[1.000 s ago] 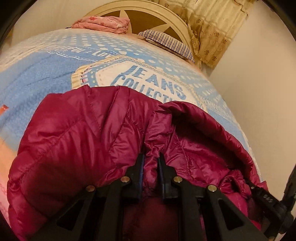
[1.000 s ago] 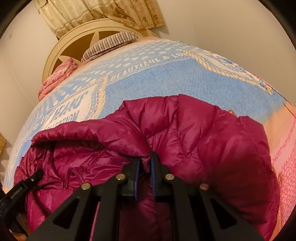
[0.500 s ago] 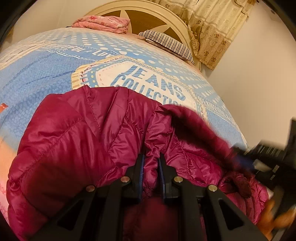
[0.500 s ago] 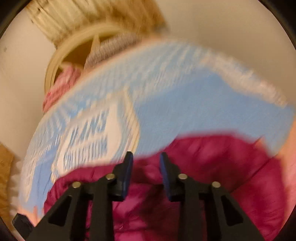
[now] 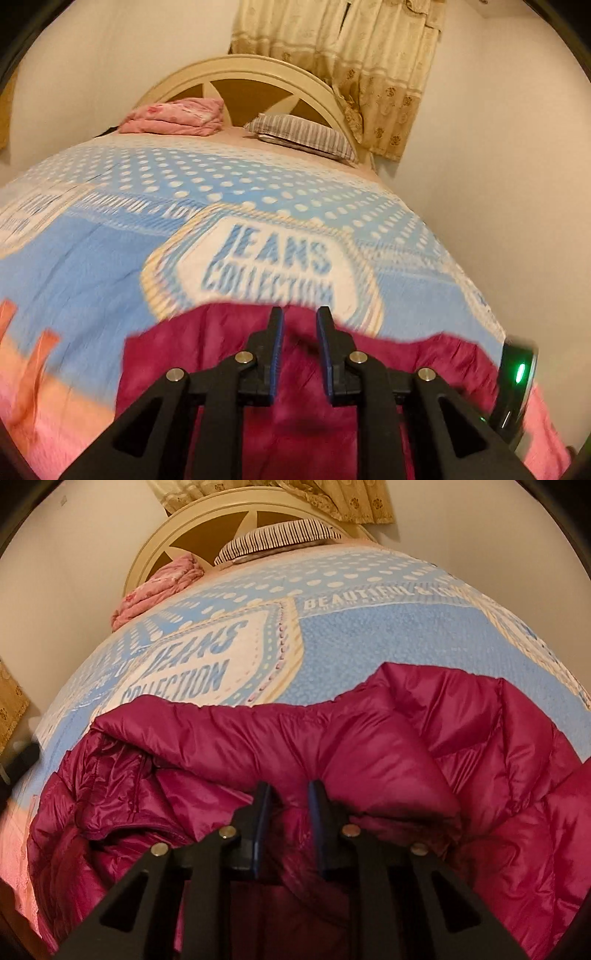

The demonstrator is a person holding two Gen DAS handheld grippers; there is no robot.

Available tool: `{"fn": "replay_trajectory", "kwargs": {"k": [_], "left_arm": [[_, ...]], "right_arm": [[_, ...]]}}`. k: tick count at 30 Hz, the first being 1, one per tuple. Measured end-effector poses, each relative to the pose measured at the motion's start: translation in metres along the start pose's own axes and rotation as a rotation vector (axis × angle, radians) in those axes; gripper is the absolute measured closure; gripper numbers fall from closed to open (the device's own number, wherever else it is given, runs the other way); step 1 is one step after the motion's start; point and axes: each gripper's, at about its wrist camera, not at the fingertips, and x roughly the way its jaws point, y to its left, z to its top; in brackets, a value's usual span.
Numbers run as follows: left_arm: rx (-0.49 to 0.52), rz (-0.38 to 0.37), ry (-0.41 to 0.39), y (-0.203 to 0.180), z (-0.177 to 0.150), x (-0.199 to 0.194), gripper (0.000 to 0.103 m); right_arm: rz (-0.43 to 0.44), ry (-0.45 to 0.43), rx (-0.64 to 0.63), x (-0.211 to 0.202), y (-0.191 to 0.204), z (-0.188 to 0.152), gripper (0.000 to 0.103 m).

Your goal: Fold large clothes

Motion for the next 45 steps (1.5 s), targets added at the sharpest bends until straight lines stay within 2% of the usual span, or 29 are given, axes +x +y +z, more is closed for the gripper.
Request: {"fn": "replay_trajectory", "kwargs": {"k": [3, 4, 7, 9, 10, 12, 19, 22, 23, 24, 26, 27, 28, 34, 45], "left_arm": [[0.059, 0.031, 0.085, -0.018, 0.023, 0.042, 0.079], [0.097, 0.1, 0.104, -0.022, 0.023, 0.058, 0.079], [0.172, 0.258, 0.182, -0.017, 0.002, 0.088, 0.079], [0.141, 0.291, 0.246, 0.001, -0.02, 0.097, 0.079], [0.108, 0.268, 0.258, 0.01, -0.03, 0.097, 0.076], [0.079, 0.241, 0.218, 0.019, -0.043, 0.087, 0.076], [0.044, 0.195, 0.2, 0.028, -0.045, 0.087, 0.076], [0.027, 0.177, 0.195, 0.025, -0.045, 0.084, 0.076], [0.025, 0.175, 0.194, 0.023, -0.047, 0.085, 0.076], [0.023, 0.172, 0.194, 0.024, -0.047, 0.084, 0.076], [0.024, 0.172, 0.193, 0.024, -0.047, 0.085, 0.076], [0.026, 0.172, 0.193, 0.024, -0.047, 0.084, 0.076], [0.026, 0.173, 0.193, 0.024, -0.046, 0.085, 0.076], [0.031, 0.177, 0.192, 0.023, -0.046, 0.085, 0.076], [0.033, 0.172, 0.2, 0.022, -0.046, 0.086, 0.075]], "right_arm": [[-0.004, -0.003, -0.005, -0.001, 0.002, -0.001, 0.081], [-0.006, -0.003, -0.008, 0.0, 0.002, -0.001, 0.081], [-0.003, -0.004, -0.008, -0.002, 0.001, -0.002, 0.081], [0.002, -0.005, -0.004, -0.001, 0.0, -0.001, 0.081], [0.009, -0.007, 0.002, -0.002, -0.001, -0.001, 0.081], [0.021, -0.009, 0.01, -0.002, -0.003, -0.001, 0.081], [0.02, -0.019, 0.017, -0.007, -0.002, 0.001, 0.08], [-0.003, -0.138, 0.073, -0.035, -0.012, 0.006, 0.079], [-0.025, -0.167, 0.081, -0.041, -0.015, 0.008, 0.079], [-0.083, -0.17, 0.083, -0.042, -0.018, 0.011, 0.079], [-0.16, -0.091, 0.063, -0.029, -0.023, 0.015, 0.079], [-0.162, -0.039, 0.049, -0.017, -0.027, 0.014, 0.079], [-0.153, -0.035, 0.031, -0.012, -0.029, 0.011, 0.079], [-0.246, -0.057, -0.053, -0.004, -0.012, 0.01, 0.079], [-0.257, -0.072, -0.062, -0.004, -0.012, 0.009, 0.079]]}}
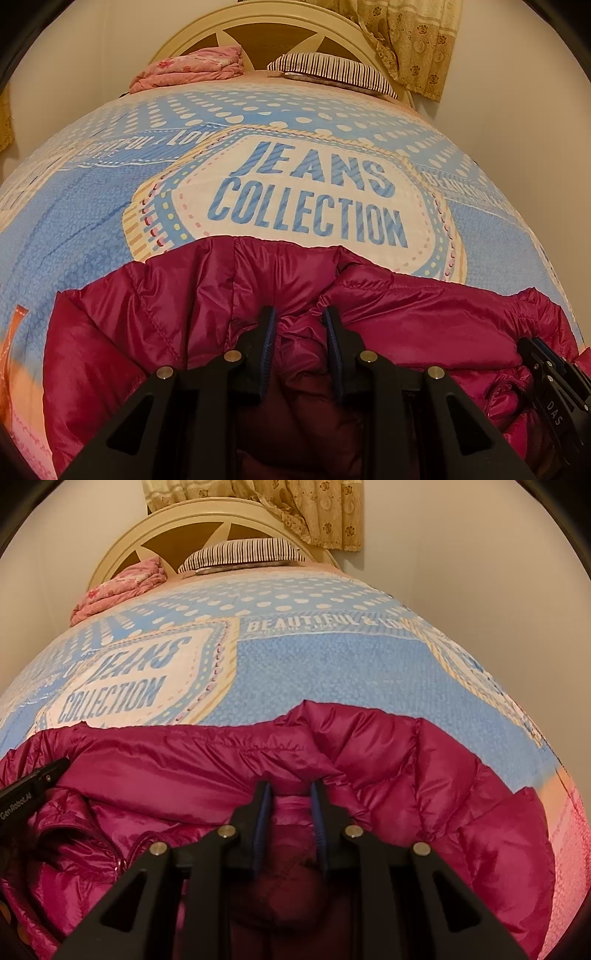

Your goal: Fold large clothes

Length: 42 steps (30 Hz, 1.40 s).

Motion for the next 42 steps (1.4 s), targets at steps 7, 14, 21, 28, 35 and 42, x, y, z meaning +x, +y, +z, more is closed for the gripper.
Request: {"fn": "replay_trajectory", "kwargs": {"k": [7, 14, 21, 28, 35, 42], "left_arm": [[-0.034, -0.158, 0.028, 0.037, -0.004, -0.05, 0.073], [0.109, -0.203, -0.028, 0.076, -0.049, -0.142, 0.07], [0.179, -0.301, -0.038, 0.117, -0.122, -0.227, 0.057], [0.224, -0.235, -0.115, 0.134, -0.182, -0.278, 0.041], [0.19, -0.226, -0.091, 0.151, -0.214, -0.29, 0.04], [0.192, -0.239, -0.099, 0.144, -0.223, -0.3, 0.04]], "right_arm": [[0.042, -0.115, 0.03, -0.059, -0.01, -0.011, 0.062], [0.07, -0.216, 0.064, -0.18, -0.052, -0.056, 0.057], [0.032, -0.253, 0.112, -0.286, -0.091, -0.118, 0.057], [-0.057, -0.258, 0.168, -0.36, -0.119, -0.182, 0.044], [-0.07, -0.236, 0.173, -0.388, -0.124, -0.223, 0.044], [-0.069, -0.263, 0.184, -0.4, -0.127, -0.242, 0.044]]}}
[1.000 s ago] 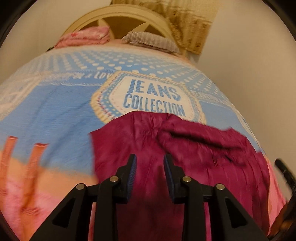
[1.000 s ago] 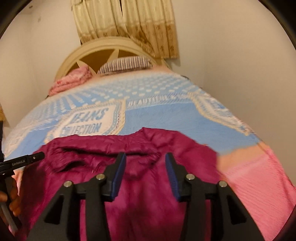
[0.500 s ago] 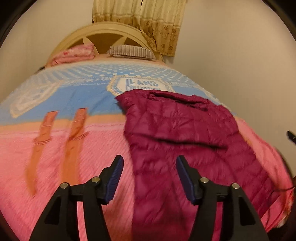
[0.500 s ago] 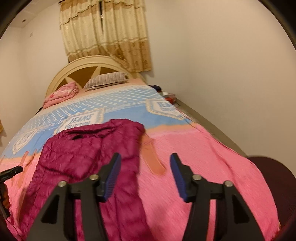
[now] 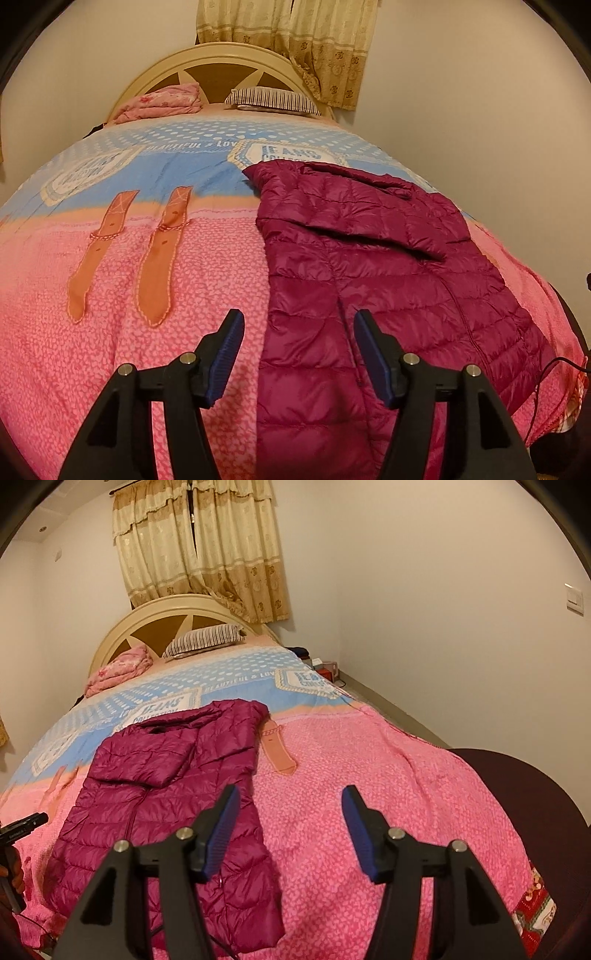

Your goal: Fold large clothes

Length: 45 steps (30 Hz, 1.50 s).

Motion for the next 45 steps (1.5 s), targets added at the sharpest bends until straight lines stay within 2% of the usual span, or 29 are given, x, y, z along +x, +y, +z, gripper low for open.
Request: {"fn": "replay_trajectory", "kwargs": {"k": [6, 11, 31, 35, 42, 45], "left_arm": [[0.038, -0.002, 0.025, -0.01, -0.009, 0.001, 0.04], [0.025, -0.01, 0.037, -0.011, -0.012, 0.003, 0.04], [0.016, -0.012, 0.038, -0.011, -0.014, 0.001, 0.04], [0.023, -0.013, 0.035, -0.014, -0.014, -0.001, 0.04], [0.023, -0.013, 0.02, -0.013, -0.011, -0.006, 0.04], [0.019, -0.017, 0.017, -0.014, -0.011, -0.008, 0.04]], "right_arm": [[0.005, 0.059, -0.011, 0.005, -0.003, -0.02, 0.044], [0.021, 0.081, 0.018, 0.009, -0.006, -0.026, 0.044], [0.046, 0.062, 0.022, -0.004, -0.005, -0.026, 0.044], [0.094, 0.05, 0.058, -0.011, -0.006, -0.022, 0.044], [0.24, 0.012, 0.189, -0.027, -0.014, -0.007, 0.043], [0.329, -0.012, 0.257, -0.031, -0.017, 0.001, 0.036]]}}
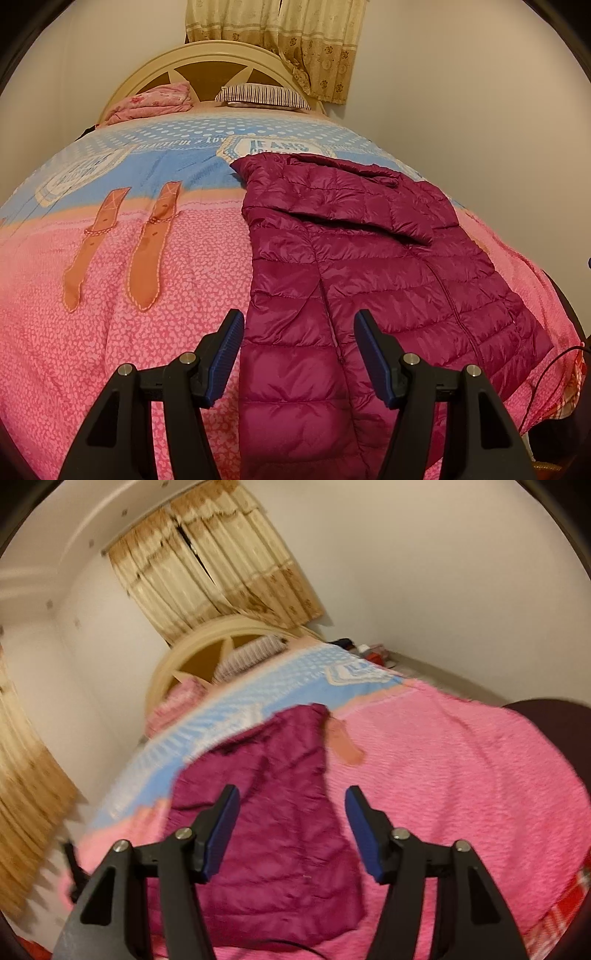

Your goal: Fold large clothes

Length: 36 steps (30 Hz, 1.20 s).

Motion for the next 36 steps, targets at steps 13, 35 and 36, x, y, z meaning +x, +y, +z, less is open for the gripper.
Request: {"fn": "replay_trajectory", "kwargs": {"k": [13, 35, 36], "left_arm": [[0.006, 0.005, -0.016, -0.001, 0.001, -0.005, 0.04], [-0.03, 0.009, -0.023, 0.014, -0.002, -0.011, 0.04], [-0.027, 0.008, -0.025, 0.014, -0.003, -0.012, 0.04]], "right_arm": [[0.177, 0.015, 0.157, 0.007, -0.006, 0.005, 0.035], [0.397, 0.144, 0.218, 0.04, 0.011, -0.009, 0.029], [0.405, 0.162, 0.214, 0.041, 0.012, -0.012, 0.029]]}}
